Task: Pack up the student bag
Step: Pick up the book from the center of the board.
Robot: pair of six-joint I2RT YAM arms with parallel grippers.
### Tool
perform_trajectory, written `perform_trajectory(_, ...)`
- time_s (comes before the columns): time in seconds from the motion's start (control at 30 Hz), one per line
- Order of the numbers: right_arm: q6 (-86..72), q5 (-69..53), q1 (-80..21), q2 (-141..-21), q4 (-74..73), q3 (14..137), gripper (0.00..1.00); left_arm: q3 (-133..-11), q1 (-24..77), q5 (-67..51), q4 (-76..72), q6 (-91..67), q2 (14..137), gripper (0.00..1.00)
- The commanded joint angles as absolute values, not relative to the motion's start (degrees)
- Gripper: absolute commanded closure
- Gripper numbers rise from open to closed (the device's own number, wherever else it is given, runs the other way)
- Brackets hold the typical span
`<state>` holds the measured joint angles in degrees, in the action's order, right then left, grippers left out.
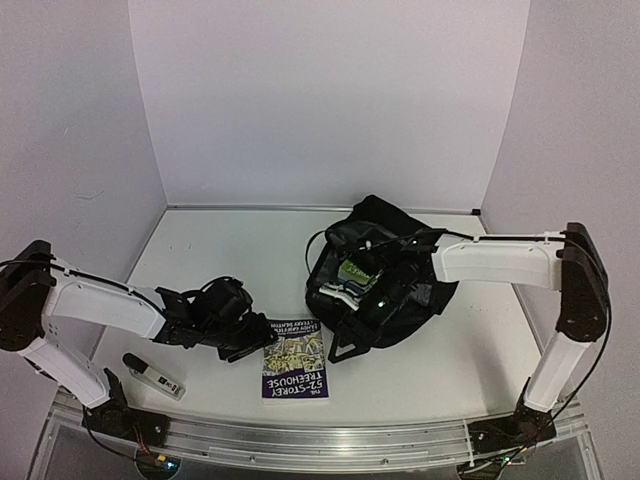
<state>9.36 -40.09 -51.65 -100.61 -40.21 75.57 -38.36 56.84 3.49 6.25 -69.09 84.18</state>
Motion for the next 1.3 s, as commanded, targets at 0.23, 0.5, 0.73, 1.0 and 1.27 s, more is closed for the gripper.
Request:
perform_trajectory(0.23, 11.22, -36.70, -56.62, -112.14, -36.29, 78.24, 0.39, -34.91, 57.05, 1.64, -4.53, -69.08, 85.70, 0.45)
perform_trajectory(0.5, 10.36, -35.87, -56.62, -117.28, -35.09, 79.87, 0.41, -33.51, 57.53, 0.22, -10.76, -71.03, 89.97, 0.49)
perform_trajectory(0.73, 10.09, -34.93, -56.69, -119.64, -34.54, 80.69, 0.44, -35.48, 59.68, -0.86, -10.57, -70.32, 89.47, 0.66)
perform_trajectory(1.0, 9.34, -34.46, -56.64, -120.06, -34.34, 81.38, 0.45, -37.24, 64.19, 4.78, -6.75, -68.94, 82.87, 0.82)
perform_trajectory(1.27, 9.29, -34.18, -56.68, -119.86, -34.44, 81.87, 0.45, -35.75, 64.24, 4.55, -10.65, -67.07, 82.57, 0.87)
